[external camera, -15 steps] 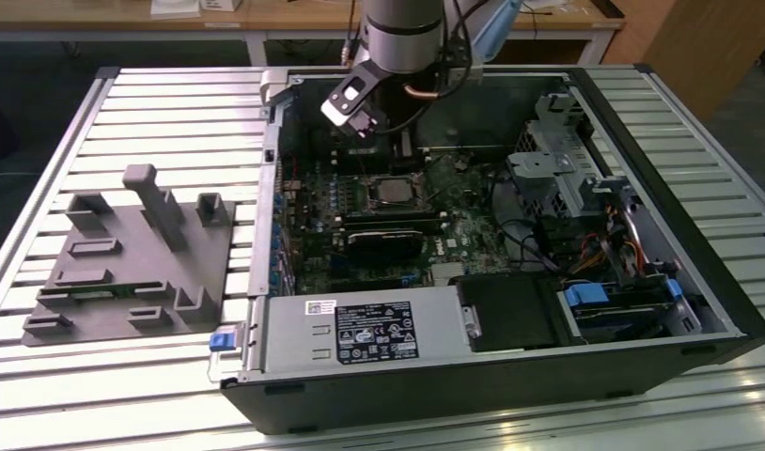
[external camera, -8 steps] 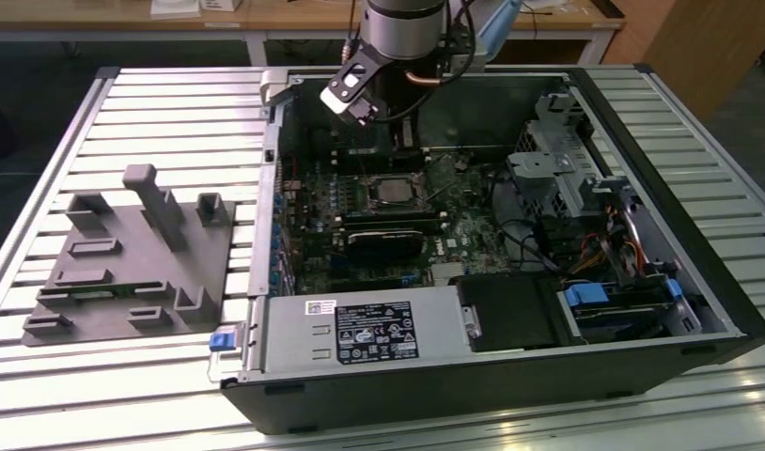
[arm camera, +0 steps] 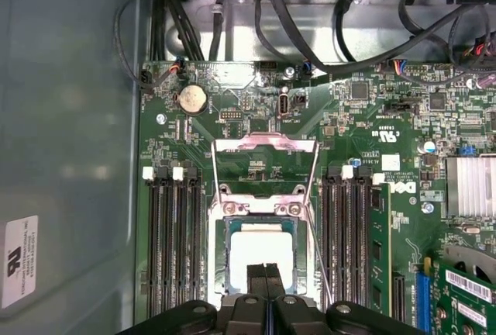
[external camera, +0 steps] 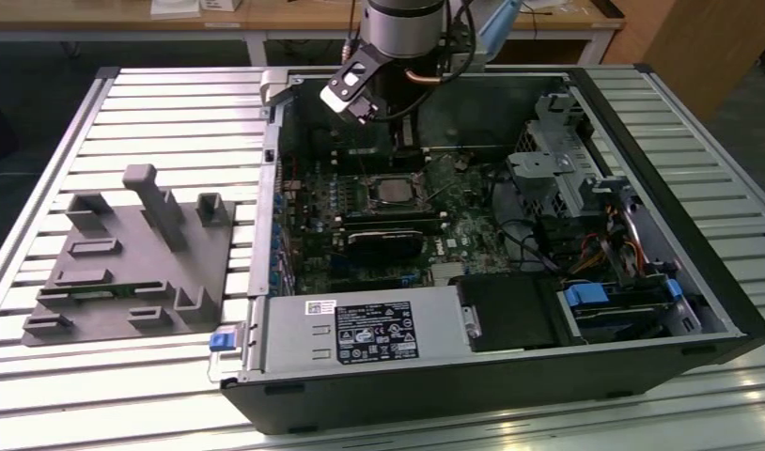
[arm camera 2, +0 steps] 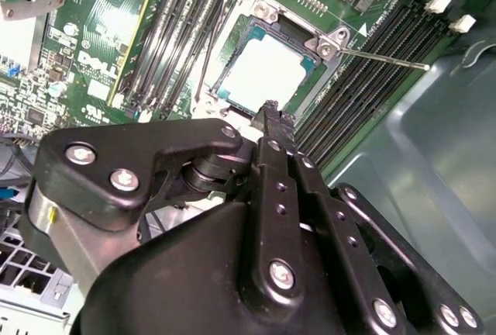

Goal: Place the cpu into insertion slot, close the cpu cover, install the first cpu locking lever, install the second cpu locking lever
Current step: 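Close the cpu cover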

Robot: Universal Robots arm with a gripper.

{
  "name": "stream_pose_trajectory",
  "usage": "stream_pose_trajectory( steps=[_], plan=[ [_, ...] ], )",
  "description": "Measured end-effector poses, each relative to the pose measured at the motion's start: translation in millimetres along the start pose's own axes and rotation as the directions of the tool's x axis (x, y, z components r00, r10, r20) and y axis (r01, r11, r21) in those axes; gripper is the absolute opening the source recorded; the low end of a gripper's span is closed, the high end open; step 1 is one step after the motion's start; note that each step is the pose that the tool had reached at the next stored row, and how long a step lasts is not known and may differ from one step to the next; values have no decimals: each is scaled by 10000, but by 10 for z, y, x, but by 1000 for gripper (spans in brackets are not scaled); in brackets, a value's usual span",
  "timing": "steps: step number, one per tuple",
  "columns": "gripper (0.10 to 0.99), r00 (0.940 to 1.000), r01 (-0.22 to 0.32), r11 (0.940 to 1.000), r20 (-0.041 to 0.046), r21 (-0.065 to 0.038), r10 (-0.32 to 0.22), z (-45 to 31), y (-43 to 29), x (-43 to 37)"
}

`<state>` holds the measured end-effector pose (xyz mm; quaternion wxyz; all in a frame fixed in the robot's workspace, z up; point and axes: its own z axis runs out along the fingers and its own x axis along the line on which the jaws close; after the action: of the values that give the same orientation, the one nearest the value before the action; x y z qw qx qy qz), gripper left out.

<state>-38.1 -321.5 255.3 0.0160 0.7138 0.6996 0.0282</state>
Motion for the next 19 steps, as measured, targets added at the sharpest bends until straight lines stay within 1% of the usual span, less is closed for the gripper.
stream_pose_trajectory(
  steps=[4, 10, 19],
  plan=[
    [106, 10000, 0, 10000, -1, 0, 0, -31, 2, 1],
    [106, 10000, 1, 10000, 0, 1, -1, -33, 8, 1],
    [106, 10000, 0, 10000, -1, 0, 0, -22, 171, 4]
  ],
)
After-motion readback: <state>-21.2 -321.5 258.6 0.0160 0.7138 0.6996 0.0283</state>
